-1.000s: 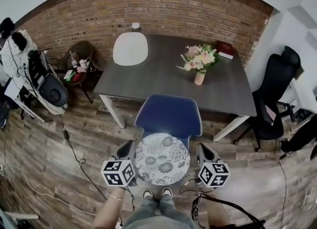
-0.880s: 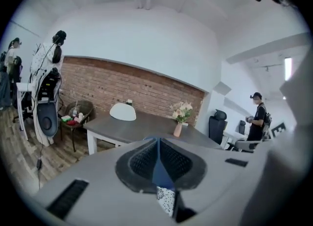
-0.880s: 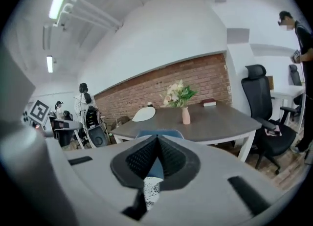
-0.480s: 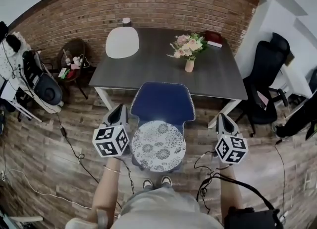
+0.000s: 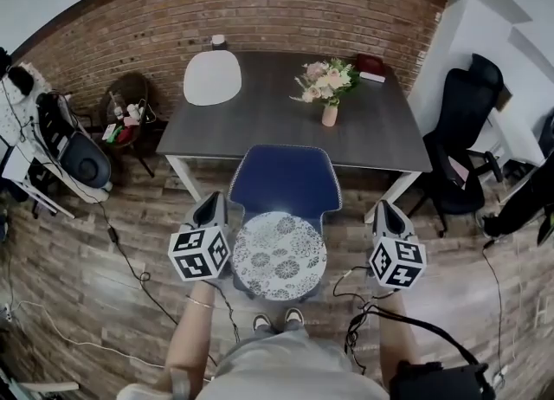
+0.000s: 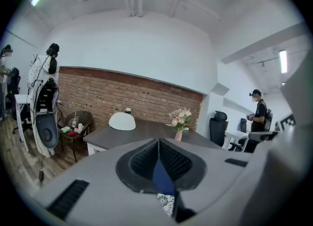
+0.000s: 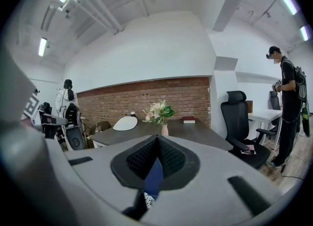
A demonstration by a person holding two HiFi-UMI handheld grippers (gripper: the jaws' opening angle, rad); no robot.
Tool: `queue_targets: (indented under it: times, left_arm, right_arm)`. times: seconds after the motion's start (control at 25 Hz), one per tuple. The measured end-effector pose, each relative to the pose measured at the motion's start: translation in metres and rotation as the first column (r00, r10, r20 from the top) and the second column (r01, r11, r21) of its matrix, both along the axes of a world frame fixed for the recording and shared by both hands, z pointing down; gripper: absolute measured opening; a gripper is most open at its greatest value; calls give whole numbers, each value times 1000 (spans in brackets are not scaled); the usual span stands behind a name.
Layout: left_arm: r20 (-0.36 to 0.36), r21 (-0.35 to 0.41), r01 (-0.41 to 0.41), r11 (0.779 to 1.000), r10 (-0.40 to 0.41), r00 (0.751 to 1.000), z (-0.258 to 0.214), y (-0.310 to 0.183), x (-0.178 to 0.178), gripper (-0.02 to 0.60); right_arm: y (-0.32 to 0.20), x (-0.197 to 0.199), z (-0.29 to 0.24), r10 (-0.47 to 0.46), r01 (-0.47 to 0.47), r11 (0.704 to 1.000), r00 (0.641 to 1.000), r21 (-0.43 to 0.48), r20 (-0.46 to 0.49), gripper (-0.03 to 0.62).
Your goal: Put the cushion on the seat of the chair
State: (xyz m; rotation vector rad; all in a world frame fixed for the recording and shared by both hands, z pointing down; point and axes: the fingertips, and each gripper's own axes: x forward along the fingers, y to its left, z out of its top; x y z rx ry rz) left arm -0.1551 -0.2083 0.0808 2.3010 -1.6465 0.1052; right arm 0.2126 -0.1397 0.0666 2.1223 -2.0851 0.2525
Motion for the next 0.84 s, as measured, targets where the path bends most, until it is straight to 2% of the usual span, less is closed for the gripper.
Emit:
queue_targets:
  times: [0.84]
  left_arm:
    - [-24,-48,18,999,-19,1000,12,5,-5,9]
  right_arm:
    - [1,-14,1,-2,3,1000,1000,-21,27,2]
